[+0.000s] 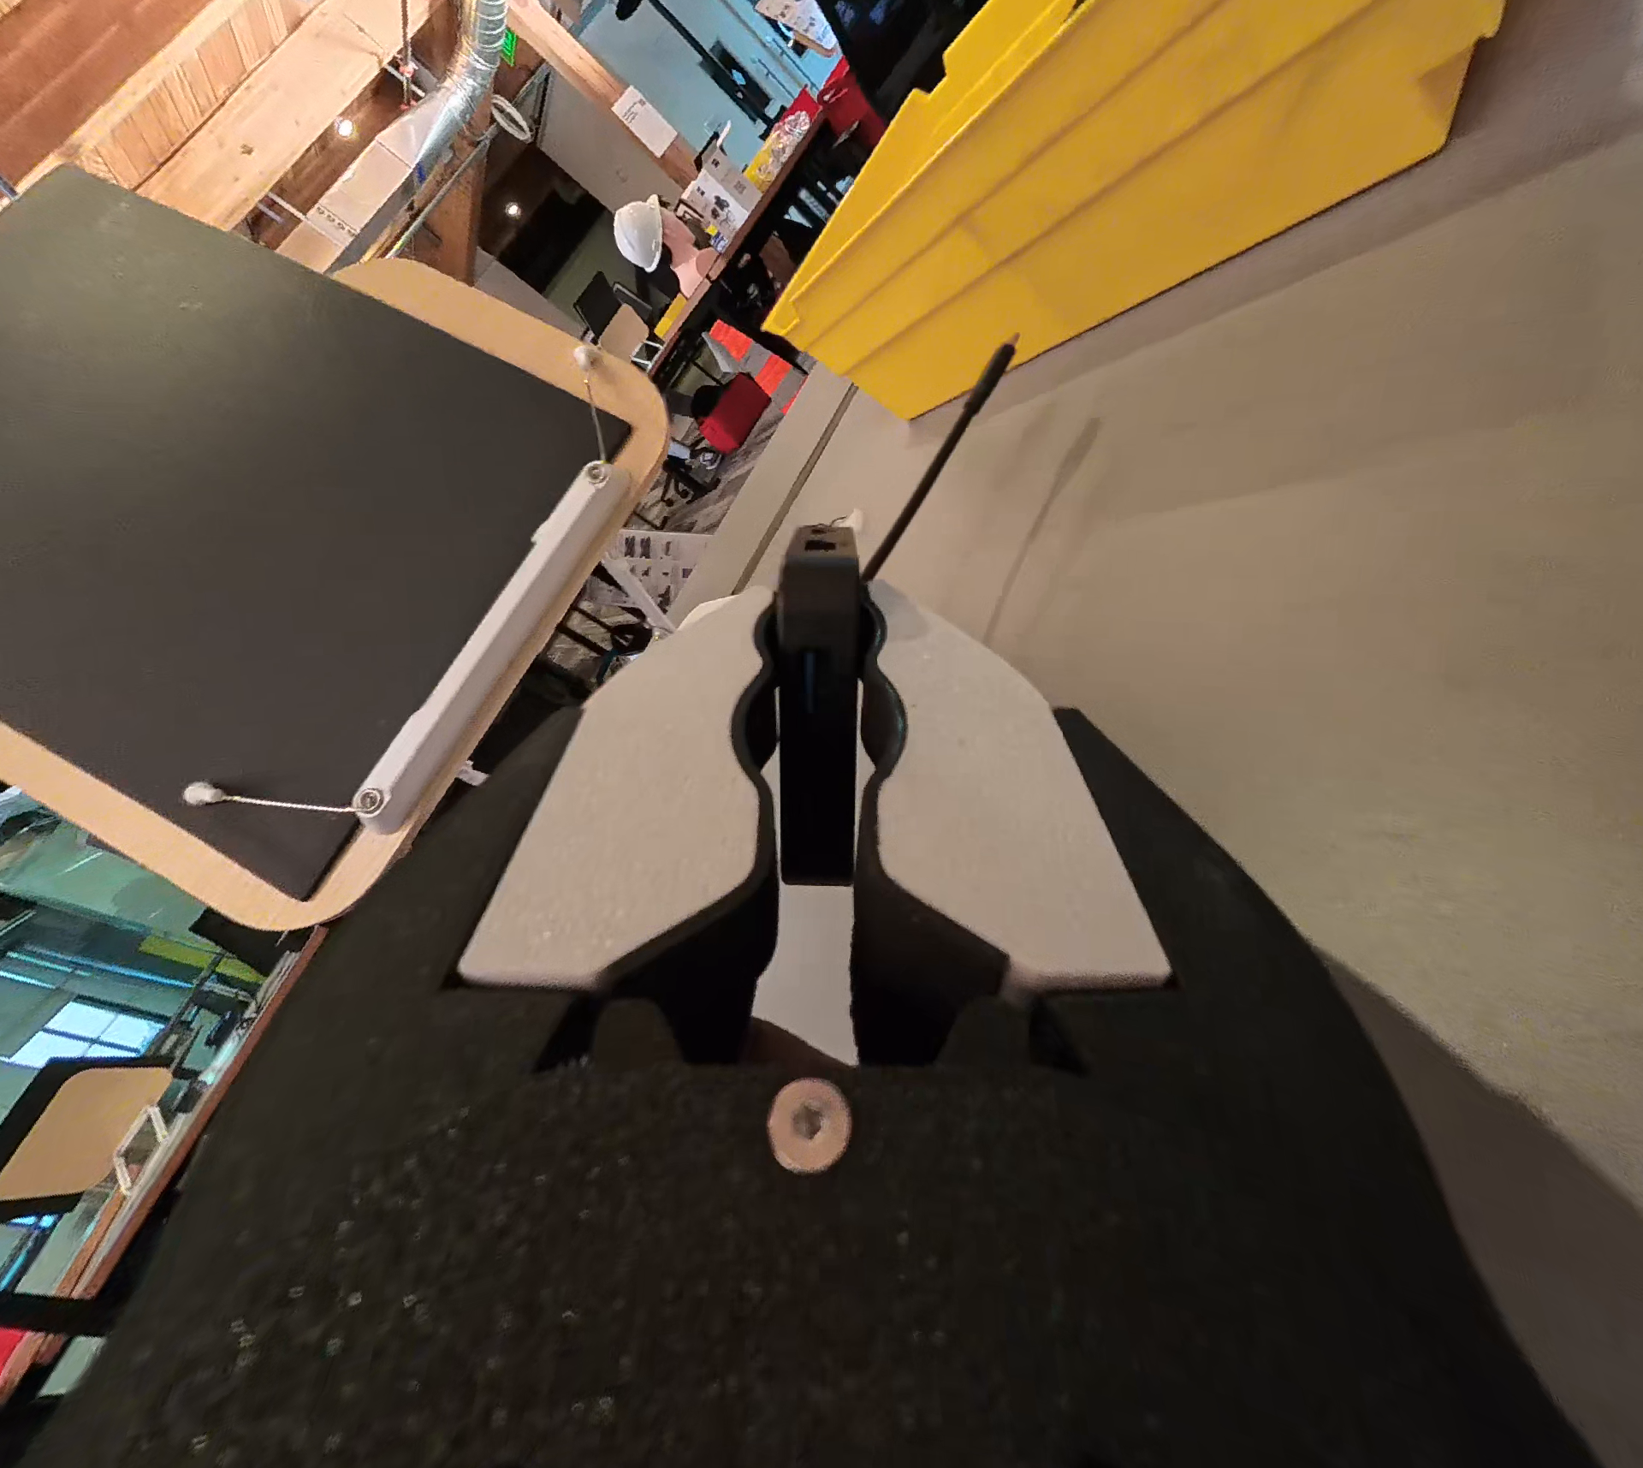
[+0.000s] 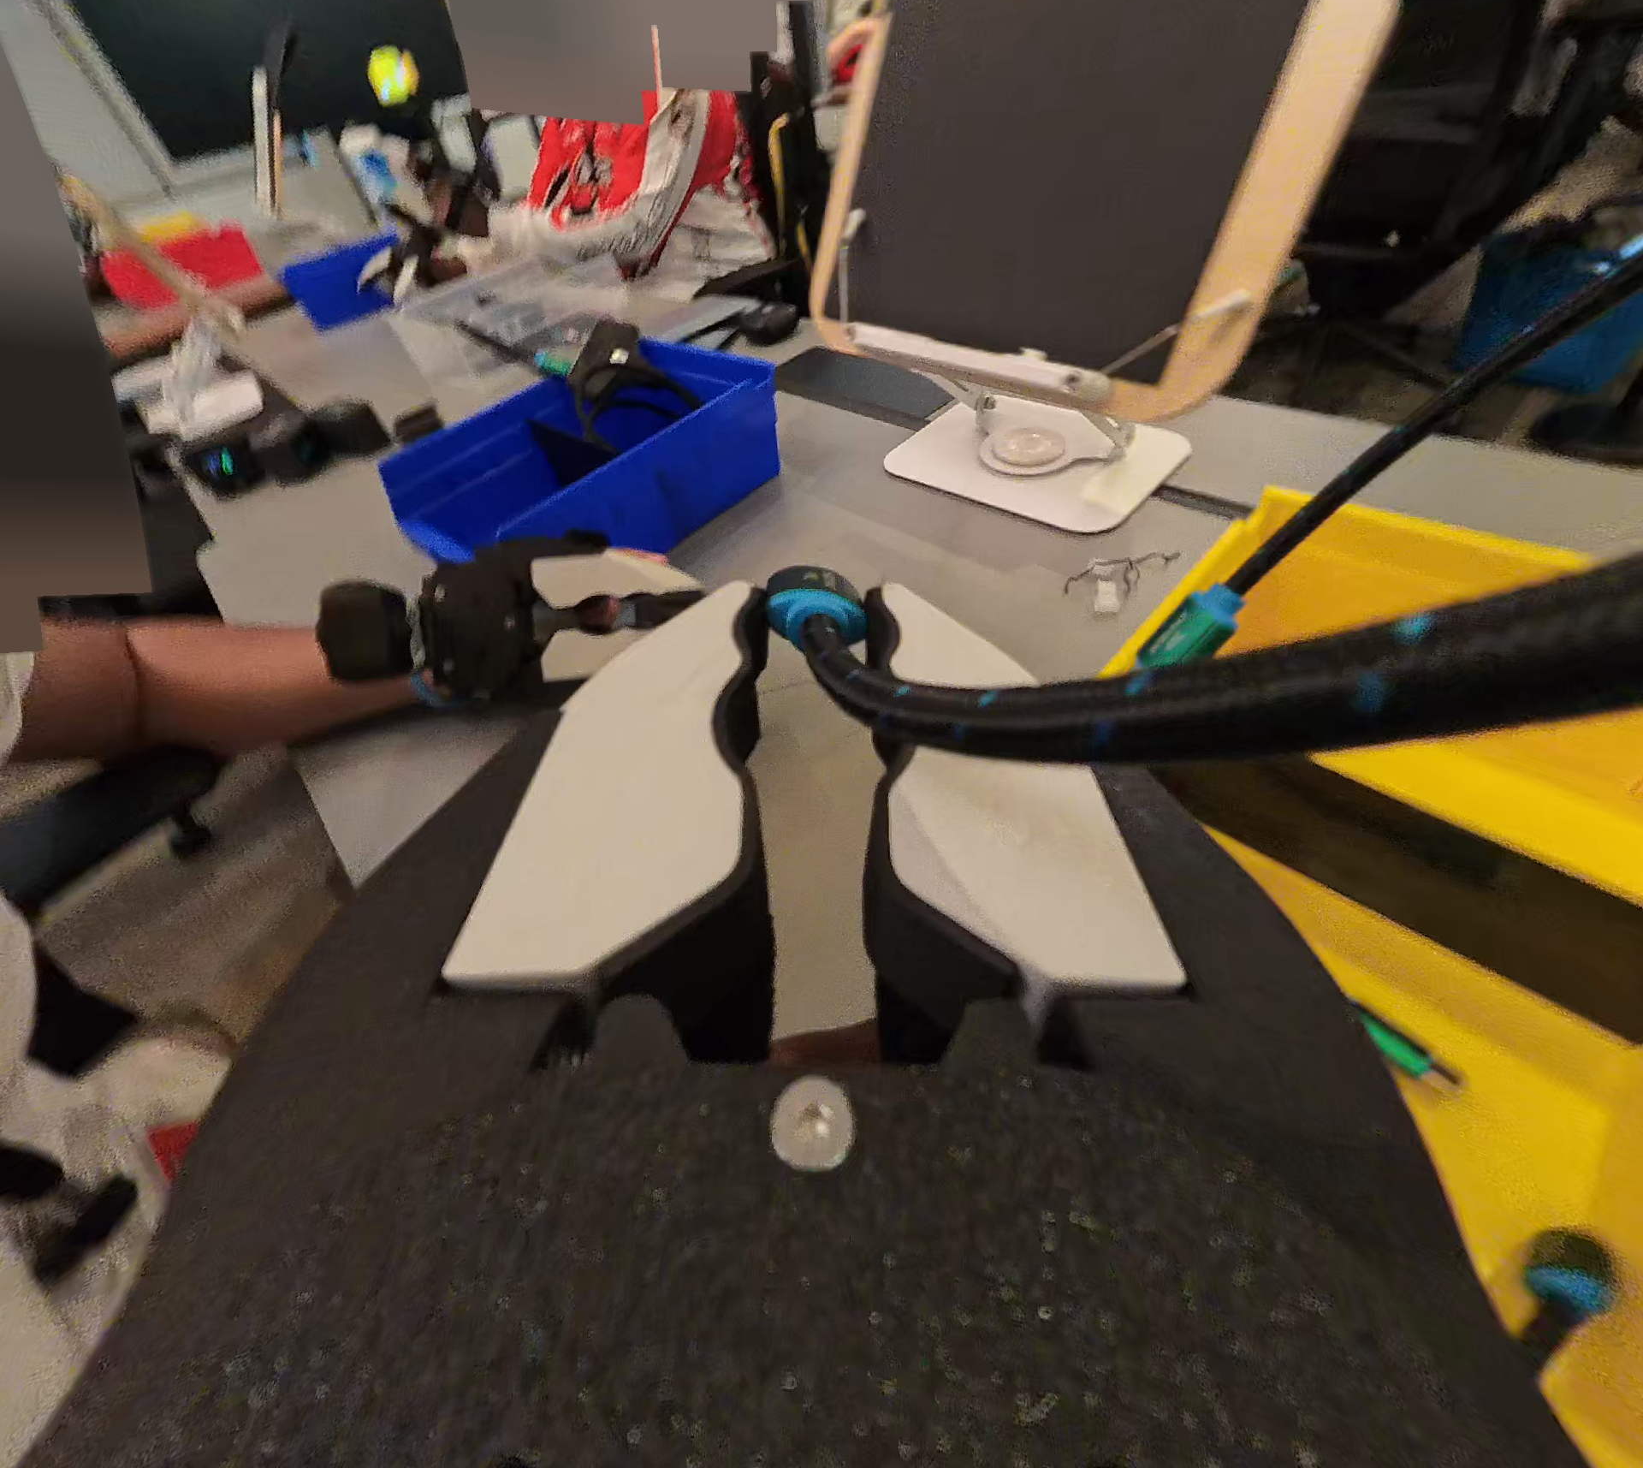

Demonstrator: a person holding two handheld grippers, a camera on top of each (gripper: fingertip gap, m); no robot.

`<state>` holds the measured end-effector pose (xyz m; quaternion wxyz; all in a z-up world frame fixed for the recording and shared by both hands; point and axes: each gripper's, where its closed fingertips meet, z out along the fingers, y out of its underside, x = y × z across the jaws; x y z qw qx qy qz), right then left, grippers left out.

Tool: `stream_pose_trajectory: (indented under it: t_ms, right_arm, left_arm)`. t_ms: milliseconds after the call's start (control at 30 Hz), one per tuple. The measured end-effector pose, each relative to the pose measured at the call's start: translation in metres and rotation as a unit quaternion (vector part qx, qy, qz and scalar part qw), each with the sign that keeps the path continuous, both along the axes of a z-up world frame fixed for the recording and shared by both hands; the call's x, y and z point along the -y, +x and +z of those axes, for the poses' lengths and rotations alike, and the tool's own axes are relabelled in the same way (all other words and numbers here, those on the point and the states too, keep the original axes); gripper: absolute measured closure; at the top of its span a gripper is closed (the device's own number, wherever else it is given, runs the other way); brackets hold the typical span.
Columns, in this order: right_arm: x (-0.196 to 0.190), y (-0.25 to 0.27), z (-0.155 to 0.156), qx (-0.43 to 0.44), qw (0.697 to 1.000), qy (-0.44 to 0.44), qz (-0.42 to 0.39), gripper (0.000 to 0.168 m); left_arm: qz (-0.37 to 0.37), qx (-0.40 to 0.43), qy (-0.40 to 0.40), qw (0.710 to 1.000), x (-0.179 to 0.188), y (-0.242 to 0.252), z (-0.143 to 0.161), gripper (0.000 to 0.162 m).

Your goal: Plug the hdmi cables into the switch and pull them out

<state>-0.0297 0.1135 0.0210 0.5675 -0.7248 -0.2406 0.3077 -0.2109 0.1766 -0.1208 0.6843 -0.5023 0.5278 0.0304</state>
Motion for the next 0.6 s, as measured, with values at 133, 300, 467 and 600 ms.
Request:
stream_pose_trajectory:
  t_ms: [133,300,467,600]
  right_arm:
    - [-0.031,0.025,-0.051,-0.122,0.985,-0.097,-0.072,0.148]
    - [-0.048,0.035,-0.11,-0.217,0.933,-0.264,-0.117,0.144]
    - [-0.034,0.003,-0.089,-0.313,0.888,-0.335,-0.042,0.115]
    - [-0.013,-0.013,-0.077,-0.37,0.844,-0.386,0.025,0.11]
  left_arm:
    - [-0.014,-0.033,0.021,0.999,0.009,0.008,-0.007,0.148]
    - [-0.028,-0.045,0.016,0.998,0.017,0.013,-0.012,0.148]
    - [-0.022,-0.044,0.004,0.999,0.011,0.009,-0.014,0.148]
    - [-0.021,-0.044,0.002,0.999,0.01,0.008,-0.014,0.148]
